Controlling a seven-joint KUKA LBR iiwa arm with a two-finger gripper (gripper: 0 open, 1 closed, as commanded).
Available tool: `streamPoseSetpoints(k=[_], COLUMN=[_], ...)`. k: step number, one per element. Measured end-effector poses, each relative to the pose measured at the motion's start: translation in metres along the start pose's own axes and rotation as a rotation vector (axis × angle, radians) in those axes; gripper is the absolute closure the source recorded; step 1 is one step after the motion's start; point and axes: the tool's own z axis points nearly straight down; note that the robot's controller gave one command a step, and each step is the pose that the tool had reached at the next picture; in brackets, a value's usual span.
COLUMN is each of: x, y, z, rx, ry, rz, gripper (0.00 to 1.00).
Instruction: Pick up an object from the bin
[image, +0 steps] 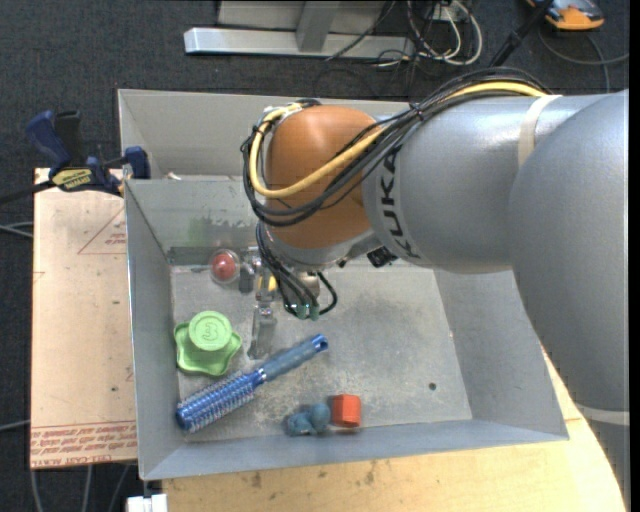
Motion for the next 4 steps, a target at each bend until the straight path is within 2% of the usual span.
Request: streamPoseSetpoints(k=[1,2,3,4], x=[0.036,0.055,0.056,0.051], y=[0.002,0.018,0.018,0.021], z=[0.1,0.099,0.099,0.095], rx=[-0.001,0.014,0.02,0.012], ry=[0.0,-0.011,-0.009,-0.029], rz=[0.064,-0.015,-0.118,-0.12], gripper=[0.0,0.0,0.0,1.0])
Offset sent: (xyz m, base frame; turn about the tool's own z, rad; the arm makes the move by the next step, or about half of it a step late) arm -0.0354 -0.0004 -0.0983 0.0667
